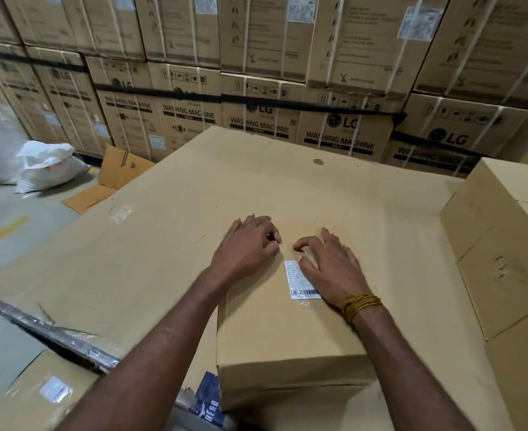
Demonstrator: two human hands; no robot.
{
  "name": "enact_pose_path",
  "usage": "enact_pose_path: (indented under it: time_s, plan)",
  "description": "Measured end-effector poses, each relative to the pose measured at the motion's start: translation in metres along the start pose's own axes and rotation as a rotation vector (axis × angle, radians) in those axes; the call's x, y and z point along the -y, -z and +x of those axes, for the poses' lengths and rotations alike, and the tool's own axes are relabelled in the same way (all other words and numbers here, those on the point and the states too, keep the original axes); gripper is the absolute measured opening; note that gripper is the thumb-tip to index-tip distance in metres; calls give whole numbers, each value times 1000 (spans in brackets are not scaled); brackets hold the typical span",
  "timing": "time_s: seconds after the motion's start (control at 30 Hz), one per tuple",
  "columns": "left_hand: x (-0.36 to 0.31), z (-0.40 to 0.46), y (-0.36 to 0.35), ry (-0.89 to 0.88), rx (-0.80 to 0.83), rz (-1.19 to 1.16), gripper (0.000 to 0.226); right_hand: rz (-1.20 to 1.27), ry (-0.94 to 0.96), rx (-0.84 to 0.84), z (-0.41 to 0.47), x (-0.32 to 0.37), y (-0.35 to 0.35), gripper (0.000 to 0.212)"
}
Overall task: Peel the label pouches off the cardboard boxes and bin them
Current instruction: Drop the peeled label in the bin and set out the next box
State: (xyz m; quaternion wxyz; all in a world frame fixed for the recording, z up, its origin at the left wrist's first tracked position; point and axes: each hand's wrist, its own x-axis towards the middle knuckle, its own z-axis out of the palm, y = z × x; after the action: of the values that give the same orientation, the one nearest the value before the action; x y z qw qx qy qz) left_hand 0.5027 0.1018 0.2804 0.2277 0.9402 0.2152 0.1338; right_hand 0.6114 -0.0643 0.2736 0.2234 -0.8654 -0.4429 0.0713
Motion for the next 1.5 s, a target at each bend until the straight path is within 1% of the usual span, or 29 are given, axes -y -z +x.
enact_pose_path:
  time_s: [0.2, 0.37, 0.5, 0.67, 0.8, 0.93, 1.07, 1.2, 1.33, 1.5]
  plan:
    - [1, 1, -2, -11, -12, -6, 14, 3, -10, 38, -1, 1, 2, 32]
    - [1, -1, -1, -10, -23, -16, 15, 26, -18, 21, -2, 4, 3, 23]
    - [2, -1, -2, -13, -21, -17, 15, 23, -12, 47, -4, 5, 5, 30]
    - [2, -1, -1, -14, -22, -22, 16, 45, -31, 40, -4, 6, 4, 22]
    - [2, -1, -2, -6, -18, -30, 16, 45, -23, 51, -5, 6, 5, 29]
    - [2, -2, -2, -8, -24, -36, 15, 58, -37, 42, -3, 6, 5, 21]
    - [1, -1, -2, -11, -26, -24, 15, 61, -32, 52, -4, 6, 6, 26]
    - [1, -2, 0, -13, -25, -17, 16, 69, -43, 34, -3, 7, 5, 17]
    - [-1, -2, 1, -12, -23, -8, 17, 59, -34, 48, -5, 7, 7, 29]
    - [-1, -3, 2, -11, -21, -5, 16, 74, -47, 30, -3, 7, 5, 19]
